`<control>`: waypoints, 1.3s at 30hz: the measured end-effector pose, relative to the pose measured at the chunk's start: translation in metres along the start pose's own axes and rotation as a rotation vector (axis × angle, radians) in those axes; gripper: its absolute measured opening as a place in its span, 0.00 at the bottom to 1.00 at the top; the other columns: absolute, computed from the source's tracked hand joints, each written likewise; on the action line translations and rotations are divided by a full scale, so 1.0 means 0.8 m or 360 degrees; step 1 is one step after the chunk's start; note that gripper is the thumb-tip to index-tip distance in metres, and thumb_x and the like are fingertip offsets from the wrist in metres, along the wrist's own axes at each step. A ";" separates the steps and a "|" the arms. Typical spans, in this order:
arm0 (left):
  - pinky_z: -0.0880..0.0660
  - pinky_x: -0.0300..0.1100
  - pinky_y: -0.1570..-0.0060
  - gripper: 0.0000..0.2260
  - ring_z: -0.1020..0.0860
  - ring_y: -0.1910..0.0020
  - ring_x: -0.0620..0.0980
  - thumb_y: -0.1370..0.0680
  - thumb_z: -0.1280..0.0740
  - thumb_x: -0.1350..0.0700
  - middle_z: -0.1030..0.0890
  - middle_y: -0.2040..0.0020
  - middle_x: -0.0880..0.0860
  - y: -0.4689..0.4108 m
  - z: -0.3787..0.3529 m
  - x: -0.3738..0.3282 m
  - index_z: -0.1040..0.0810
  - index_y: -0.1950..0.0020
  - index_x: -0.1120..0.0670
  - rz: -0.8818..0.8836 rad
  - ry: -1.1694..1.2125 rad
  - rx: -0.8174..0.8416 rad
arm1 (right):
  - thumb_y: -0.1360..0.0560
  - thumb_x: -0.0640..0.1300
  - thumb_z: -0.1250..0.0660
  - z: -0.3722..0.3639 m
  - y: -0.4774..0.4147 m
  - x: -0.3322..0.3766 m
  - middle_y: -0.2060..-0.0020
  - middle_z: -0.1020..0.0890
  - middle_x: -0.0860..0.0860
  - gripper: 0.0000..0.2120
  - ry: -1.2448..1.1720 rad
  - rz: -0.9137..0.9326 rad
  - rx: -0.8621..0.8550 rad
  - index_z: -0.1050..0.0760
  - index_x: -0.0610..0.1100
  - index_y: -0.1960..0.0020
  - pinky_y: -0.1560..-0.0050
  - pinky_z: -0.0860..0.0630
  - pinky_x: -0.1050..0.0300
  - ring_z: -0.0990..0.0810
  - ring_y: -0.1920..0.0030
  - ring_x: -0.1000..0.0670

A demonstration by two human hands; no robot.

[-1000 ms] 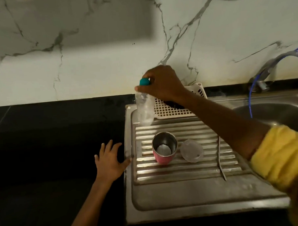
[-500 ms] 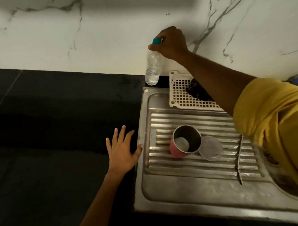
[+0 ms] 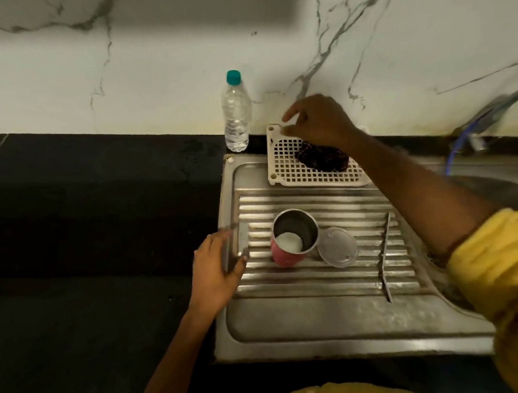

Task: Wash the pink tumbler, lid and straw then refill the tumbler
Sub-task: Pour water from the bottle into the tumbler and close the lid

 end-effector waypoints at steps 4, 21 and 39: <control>0.29 0.45 0.31 0.34 0.30 0.29 0.41 0.28 0.22 0.50 0.30 0.30 0.39 0.016 -0.027 -0.039 0.34 0.27 0.39 -0.0069 0.0393 0.0066 | 0.29 0.54 0.24 -0.018 0.116 -0.060 0.60 0.19 0.58 0.14 0.0031 -0.0158 0.0131 0.17 0.53 0.44 0.55 0.29 0.62 0.20 0.55 0.56; 0.22 0.37 0.48 0.48 0.23 0.37 0.46 0.39 0.16 0.62 0.26 0.38 0.29 -0.002 -0.064 -0.112 0.35 0.26 0.44 -0.0112 0.0817 0.0202 | 0.36 0.60 0.20 -0.135 0.264 -0.136 0.26 0.34 0.51 0.49 0.0229 -0.0221 0.0460 0.42 0.58 0.22 0.36 0.25 0.41 0.30 0.30 0.43; 0.22 0.47 0.39 0.37 0.20 0.39 0.43 0.38 0.16 0.53 0.20 0.40 0.37 -0.008 -0.071 -0.128 0.28 0.32 0.47 -0.0092 0.0834 0.0074 | 0.36 0.65 0.22 -0.020 0.258 -0.011 0.37 0.22 0.54 0.38 -0.0560 -0.0139 -0.0006 0.30 0.57 0.31 0.45 0.19 0.51 0.22 0.42 0.51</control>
Point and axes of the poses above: each hand's wrist, its own y-axis away from the middle knuckle, its own z-axis out of the back of the hand, x = y × z, the point moved 4 cm from there along -y, towards the middle knuckle
